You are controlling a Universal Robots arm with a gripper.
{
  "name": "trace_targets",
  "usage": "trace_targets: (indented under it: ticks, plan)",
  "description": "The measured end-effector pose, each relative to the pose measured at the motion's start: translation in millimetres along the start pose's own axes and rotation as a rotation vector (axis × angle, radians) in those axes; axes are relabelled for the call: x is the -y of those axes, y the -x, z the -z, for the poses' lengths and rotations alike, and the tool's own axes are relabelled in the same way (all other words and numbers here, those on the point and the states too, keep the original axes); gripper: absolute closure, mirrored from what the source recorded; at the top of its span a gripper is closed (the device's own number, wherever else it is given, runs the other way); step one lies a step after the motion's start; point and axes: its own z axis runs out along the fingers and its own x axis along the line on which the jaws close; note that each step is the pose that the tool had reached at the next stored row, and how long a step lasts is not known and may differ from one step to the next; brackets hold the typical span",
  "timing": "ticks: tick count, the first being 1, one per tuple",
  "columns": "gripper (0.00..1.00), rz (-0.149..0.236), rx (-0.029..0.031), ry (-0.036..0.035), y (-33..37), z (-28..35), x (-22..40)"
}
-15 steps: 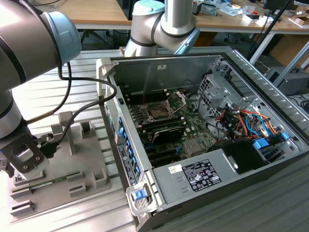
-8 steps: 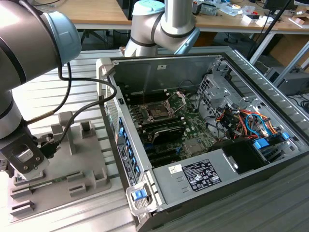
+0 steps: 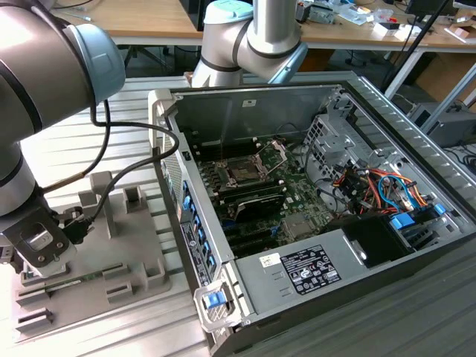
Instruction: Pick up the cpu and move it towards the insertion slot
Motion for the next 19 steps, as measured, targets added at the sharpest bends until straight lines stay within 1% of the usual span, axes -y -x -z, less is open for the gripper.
trace_targets:
  ticks: [2,7,9,13,19]
  plan:
    - [0.34,0.000,0.0003,0.0021,0.1,-2.0,-0.6]
    - [0.34,0.000,0.0001,0.0038,-0.1,-5.7,-0.8]
    - [0.34,0.000,0.0004,0.0088,-0.2,-7.8,-0.9]
    - [0.34,0.001,0.0005,0.0129,-0.3,-9.8,-0.8]
    - [0.34,0.001,0.0004,0.0136,-0.4,-10.7,-0.7]
